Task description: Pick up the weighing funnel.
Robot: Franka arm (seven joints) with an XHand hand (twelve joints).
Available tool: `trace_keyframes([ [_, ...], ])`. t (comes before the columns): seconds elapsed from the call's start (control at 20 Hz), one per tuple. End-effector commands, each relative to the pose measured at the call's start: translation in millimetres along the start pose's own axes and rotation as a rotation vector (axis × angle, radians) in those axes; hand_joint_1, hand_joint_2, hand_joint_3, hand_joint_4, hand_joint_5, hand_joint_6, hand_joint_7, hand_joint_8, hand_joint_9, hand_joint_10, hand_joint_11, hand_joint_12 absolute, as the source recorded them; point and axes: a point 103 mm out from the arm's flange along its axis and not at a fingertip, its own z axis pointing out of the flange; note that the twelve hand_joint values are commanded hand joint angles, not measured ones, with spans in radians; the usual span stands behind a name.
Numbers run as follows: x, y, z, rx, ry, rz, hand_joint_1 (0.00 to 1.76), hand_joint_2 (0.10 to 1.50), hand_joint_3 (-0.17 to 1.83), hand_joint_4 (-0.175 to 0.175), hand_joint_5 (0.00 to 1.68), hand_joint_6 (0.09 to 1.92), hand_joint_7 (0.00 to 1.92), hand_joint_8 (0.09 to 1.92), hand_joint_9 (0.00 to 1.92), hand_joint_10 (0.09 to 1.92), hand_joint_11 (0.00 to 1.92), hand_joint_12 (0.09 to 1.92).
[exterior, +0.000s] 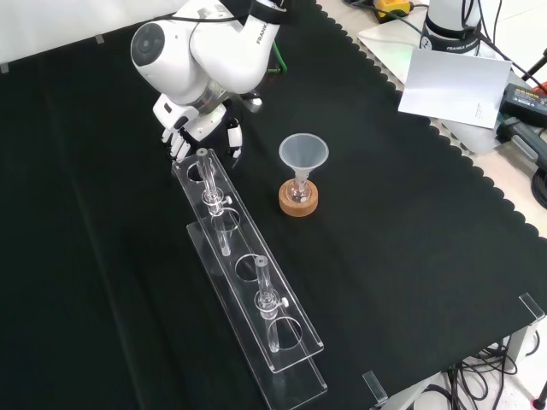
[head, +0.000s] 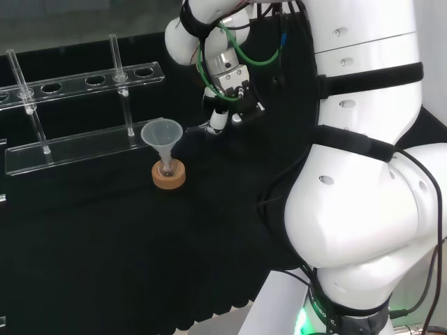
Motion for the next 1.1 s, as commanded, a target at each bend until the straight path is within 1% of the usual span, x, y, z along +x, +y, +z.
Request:
trace_keyframes([
  [0.05,0.4,4.4,2.4,-0.002,-0.012,0.006,0.87,0.60,0.53,-0.027,0.65,0.14,0.45,0.69,0.67,0.56,0.38,1.31],
  [0.3,-2.3,6.5,4.8,-0.008,-0.016,0.022,0.88,0.59,0.54,-0.023,0.67,0.18,0.47,0.68,0.69,0.55,0.40,1.30],
  [0.35,-2.4,6.6,5.1,-0.012,-0.014,0.026,0.88,0.59,0.54,-0.022,0.66,0.22,0.47,0.67,0.69,0.53,0.40,1.30],
  [0.5,-0.7,7.4,4.1,-0.027,-0.017,0.027,0.88,0.60,0.55,-0.014,0.61,0.44,0.49,0.66,0.72,0.51,0.41,1.29],
  [0.6,0.3,8.4,3.6,-0.028,-0.022,0.023,0.88,0.60,0.55,-0.010,0.60,0.53,0.50,0.66,0.73,0.51,0.42,1.29],
  [0.8,0.3,9.2,3.6,-0.031,-0.020,0.023,0.89,0.60,0.55,-0.005,0.62,0.57,0.51,0.66,0.74,0.51,0.43,1.29],
  [1.1,1.6,12.4,5.2,-0.016,-0.024,0.021,0.89,0.60,0.56,0.000,0.63,0.63,0.52,0.66,0.74,0.51,0.44,1.29],
])
